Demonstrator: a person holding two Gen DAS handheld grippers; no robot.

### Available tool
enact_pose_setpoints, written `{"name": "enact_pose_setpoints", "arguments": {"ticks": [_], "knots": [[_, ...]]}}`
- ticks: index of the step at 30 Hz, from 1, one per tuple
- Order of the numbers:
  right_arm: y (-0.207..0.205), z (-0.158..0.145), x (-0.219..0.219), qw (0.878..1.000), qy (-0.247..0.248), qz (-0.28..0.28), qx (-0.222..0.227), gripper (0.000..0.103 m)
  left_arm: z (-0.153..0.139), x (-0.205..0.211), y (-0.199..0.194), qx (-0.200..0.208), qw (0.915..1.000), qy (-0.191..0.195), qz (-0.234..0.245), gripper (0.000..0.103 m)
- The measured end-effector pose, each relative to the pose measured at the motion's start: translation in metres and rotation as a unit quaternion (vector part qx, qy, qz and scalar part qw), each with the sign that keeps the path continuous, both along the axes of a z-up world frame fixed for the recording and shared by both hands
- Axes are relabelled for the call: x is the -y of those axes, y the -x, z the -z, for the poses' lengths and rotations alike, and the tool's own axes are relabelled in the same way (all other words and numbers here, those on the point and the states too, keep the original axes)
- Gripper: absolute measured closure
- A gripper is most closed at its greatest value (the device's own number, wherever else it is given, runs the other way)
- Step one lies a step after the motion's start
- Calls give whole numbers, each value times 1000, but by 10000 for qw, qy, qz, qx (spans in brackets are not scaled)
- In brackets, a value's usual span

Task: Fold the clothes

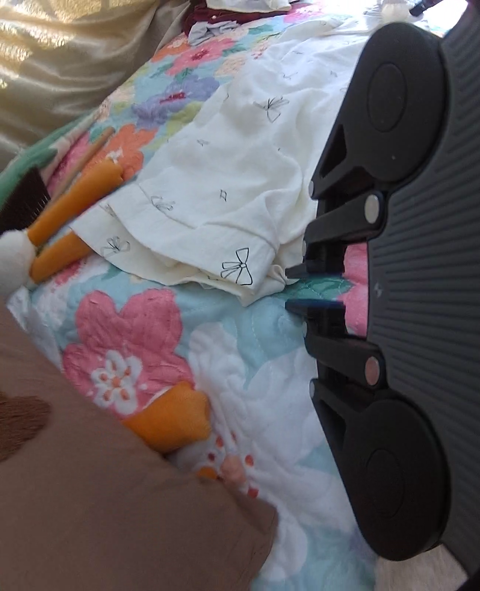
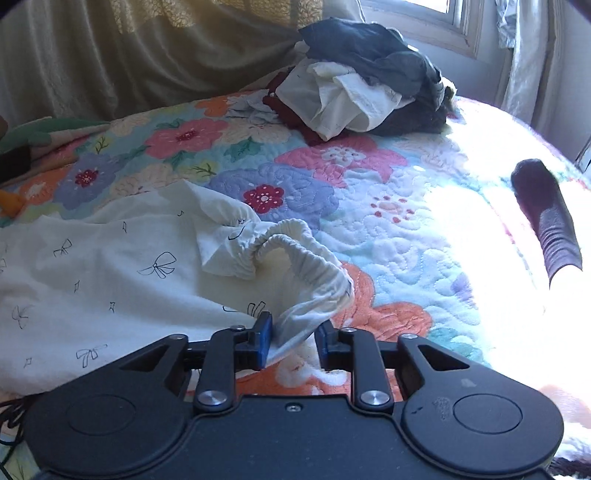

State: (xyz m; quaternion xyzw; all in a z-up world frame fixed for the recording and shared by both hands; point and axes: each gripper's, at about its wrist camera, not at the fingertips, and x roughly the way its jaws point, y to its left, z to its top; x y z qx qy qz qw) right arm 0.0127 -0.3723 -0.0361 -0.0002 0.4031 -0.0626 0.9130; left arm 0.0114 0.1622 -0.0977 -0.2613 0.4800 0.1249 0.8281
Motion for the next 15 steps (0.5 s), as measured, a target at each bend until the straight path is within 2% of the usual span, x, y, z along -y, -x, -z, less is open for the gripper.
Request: {"name": "enact_pose_setpoints", "arguments": {"ticks": [1, 2, 4, 6, 7, 8, 9, 10, 12, 13, 15], "knots": [[9, -10, -6, 9997, 210, -5, 124, 42, -8, -1, 7, 38, 10000, -8, 57, 79], [18, -22, -11, 9992, 303, -85, 235, 41, -15, -3, 14, 76, 9999, -14, 115, 66], [35, -46, -19, 9984, 290, -296, 378, 41, -30, -5, 23, 111, 9996, 19, 244, 55], [50, -72, -21, 9978, -294, -456, 390, 41, -49, -7, 29, 131, 9983, -233, 513, 54], [55, -82, -19, 9945, -799, -577, 357, 41, -59, -7, 32, 141, 9971, -361, 648, 45], [60, -94, -16, 9876, -1364, -719, 313, 41, -67, -5, 31, 81, 9941, -634, 878, 32], [63, -101, -14, 9790, -1823, -877, 241, 41, -75, -2, 31, 55, 9893, -922, 1133, 27], [64, -107, -13, 9688, -2243, -1039, 158, 41, -80, 1, 31, 118, 9851, -1147, 1273, 24], [62, -111, -21, 9554, -2587, -1423, 9, 37, -82, 4, 24, 251, 9818, -1238, 1415, 24], [60, -110, -30, 9535, -2548, -1607, 28, 36, -82, 6, 21, 317, 9801, -1281, 1485, 25], [50, -96, -58, 9572, -2171, -1903, 203, 35, -74, 11, 3, 561, 9808, -1066, 1532, 26]]}}
